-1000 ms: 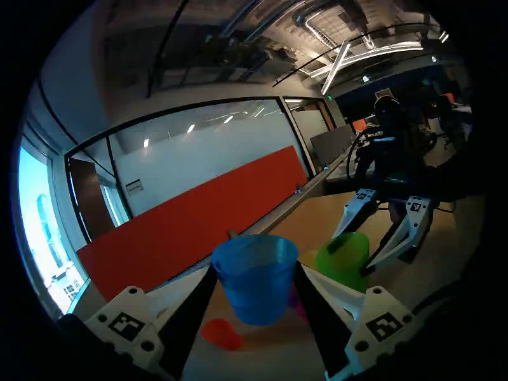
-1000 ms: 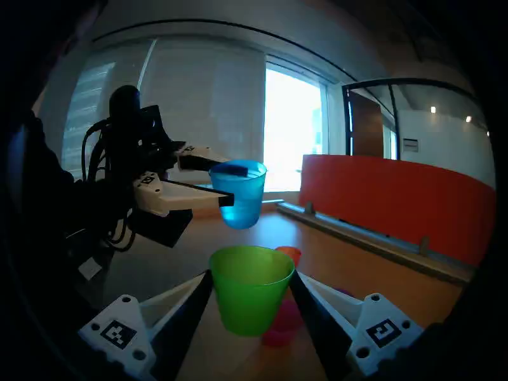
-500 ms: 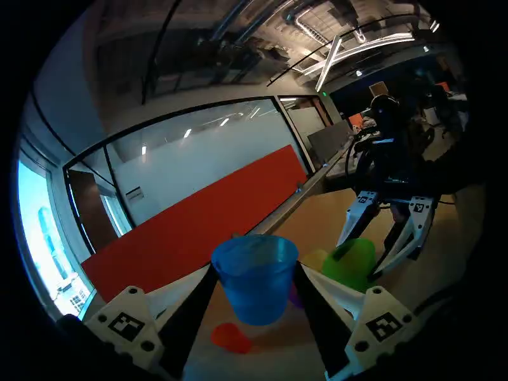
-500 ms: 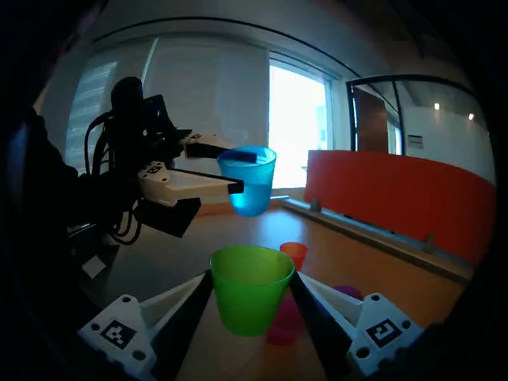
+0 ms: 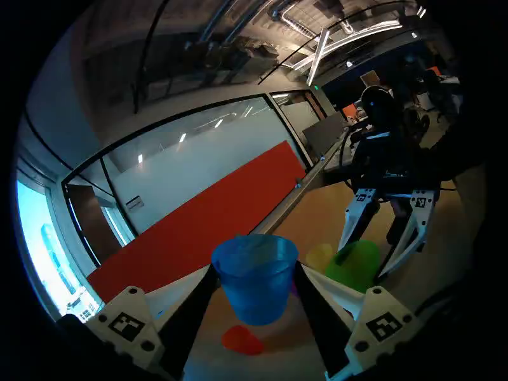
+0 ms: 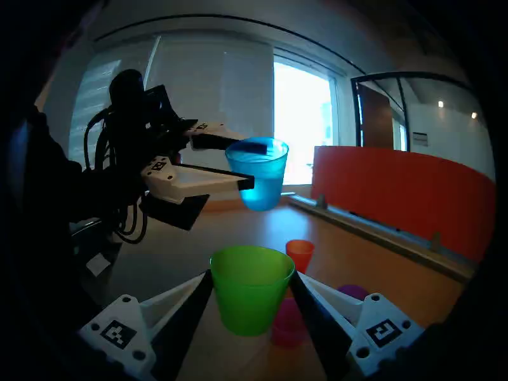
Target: Pour water
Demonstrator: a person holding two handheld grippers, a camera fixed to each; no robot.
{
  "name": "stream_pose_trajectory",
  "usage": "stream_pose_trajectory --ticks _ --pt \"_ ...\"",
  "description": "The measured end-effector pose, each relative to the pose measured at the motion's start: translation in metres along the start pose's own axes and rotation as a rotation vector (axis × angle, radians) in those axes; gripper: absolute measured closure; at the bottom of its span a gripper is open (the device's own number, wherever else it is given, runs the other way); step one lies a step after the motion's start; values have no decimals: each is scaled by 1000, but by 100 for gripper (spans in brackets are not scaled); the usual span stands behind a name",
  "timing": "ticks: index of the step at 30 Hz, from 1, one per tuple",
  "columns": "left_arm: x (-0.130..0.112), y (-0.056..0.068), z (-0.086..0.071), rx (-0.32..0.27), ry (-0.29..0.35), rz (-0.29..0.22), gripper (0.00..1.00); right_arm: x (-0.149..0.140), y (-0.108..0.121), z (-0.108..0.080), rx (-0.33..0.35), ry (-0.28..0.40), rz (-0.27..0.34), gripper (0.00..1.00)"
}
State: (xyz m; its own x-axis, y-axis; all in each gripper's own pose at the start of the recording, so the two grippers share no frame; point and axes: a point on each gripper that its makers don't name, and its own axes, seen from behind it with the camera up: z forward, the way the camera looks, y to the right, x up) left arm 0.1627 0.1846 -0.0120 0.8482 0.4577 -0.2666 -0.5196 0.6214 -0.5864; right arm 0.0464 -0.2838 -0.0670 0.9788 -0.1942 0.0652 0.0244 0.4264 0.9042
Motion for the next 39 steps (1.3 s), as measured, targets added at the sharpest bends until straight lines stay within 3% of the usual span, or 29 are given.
stream_pose_trajectory --ticks 11,39 --pt "3 -4 0 11 1 67 16 3 -1 8 13 -1 0 10" --pt "15 3 1 12 -6 204 16 8 -2 24 34 27 13 10"
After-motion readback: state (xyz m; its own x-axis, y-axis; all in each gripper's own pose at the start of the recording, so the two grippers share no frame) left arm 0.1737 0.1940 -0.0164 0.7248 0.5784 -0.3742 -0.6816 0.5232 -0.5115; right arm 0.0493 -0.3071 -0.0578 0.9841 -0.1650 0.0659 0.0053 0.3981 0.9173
